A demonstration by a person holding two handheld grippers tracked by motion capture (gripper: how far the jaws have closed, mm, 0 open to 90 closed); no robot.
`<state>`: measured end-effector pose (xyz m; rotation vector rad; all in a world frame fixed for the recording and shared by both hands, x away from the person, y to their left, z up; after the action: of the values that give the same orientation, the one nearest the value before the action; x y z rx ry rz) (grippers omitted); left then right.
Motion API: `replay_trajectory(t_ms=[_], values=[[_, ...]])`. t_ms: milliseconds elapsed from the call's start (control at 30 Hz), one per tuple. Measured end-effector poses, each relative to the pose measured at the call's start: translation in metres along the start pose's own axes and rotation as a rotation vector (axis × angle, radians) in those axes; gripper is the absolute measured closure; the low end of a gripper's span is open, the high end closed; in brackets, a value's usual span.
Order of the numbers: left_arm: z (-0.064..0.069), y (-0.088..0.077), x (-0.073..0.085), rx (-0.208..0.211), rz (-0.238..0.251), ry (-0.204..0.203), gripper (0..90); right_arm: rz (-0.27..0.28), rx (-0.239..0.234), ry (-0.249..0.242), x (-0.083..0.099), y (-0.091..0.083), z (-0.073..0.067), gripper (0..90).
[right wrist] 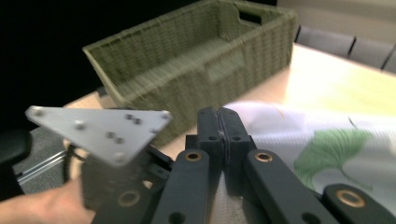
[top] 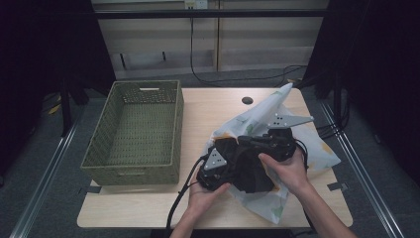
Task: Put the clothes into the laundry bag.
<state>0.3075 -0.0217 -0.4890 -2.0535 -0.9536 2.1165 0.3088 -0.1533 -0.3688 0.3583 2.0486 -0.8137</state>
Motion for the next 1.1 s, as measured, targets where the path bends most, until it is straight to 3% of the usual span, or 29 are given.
replay_trajectory(t_ms=[167, 200, 233, 267, 333, 433, 500, 600, 733, 967, 1033, 1100], values=[[-0.006, -0.002, -0.026, -0.04, 0.08, -0.016, 77.4, 0.022, -0.03, -0.046, -0.017, -0.005, -0.021, 89.1], [-0.007, -0.002, -0.031, -0.044, 0.1, -0.024, 77.5, 0.027, -0.036, -0.05, -0.019, -0.005, -0.023, 89.1], [-0.01, -0.004, -0.036, -0.074, 0.098, -0.016, 77.6, 0.031, -0.041, -0.049, -0.021, -0.006, -0.025, 89.1], [-0.012, -0.005, -0.042, -0.067, 0.112, -0.018, 77.7, 0.036, -0.05, -0.045, -0.023, -0.006, -0.026, 89.1], [-0.018, -0.01, -0.053, -0.106, 0.156, -0.04, 77.9, 0.048, -0.069, -0.035, -0.026, -0.007, -0.028, 89.1], [-0.026, -0.022, -0.069, -0.141, 0.196, -0.036, 78.1, 0.068, -0.101, -0.044, -0.03, -0.013, -0.039, 89.1], [-0.032, -0.031, -0.078, -0.17, 0.214, -0.01, 78.3, 0.082, -0.127, -0.041, -0.034, -0.019, -0.044, 89.1], [-0.038, -0.041, -0.088, -0.203, 0.237, -0.006, 78.6, 0.091, -0.145, -0.021, -0.03, -0.024, -0.044, 89.1], [-0.039, -0.032, -0.073, -0.199, 0.2, -0.006, 78.4, 0.048, -0.137, 0.036, -0.007, -0.018, -0.029, 89.0], [-0.036, 0.013, -0.023, -0.137, 0.096, -0.05, 77.7, -0.038, -0.106, 0.101, 0.031, -0.005, -0.001, 89.0], [-0.035, 0.022, -0.015, -0.142, 0.048, -0.022, 77.5, -0.052, -0.098, 0.124, 0.041, -0.006, 0.007, 89.0], [-0.034, 0.031, -0.007, -0.115, 0.013, -0.015, 77.0, -0.068, -0.094, 0.148, 0.051, -0.005, 0.015, 89.0]])
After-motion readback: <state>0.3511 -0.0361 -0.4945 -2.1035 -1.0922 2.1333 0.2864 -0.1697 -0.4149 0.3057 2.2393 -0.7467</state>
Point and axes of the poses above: each handheld gripper's, and its own axes: y roughly forward along the jaws, x roughly out of its underside, z roughly to its right, the point moved 5 cm from there along y, roughly forward along the jaws, and after that the axes turned 15 degrees about y, right-handed, at the moved point
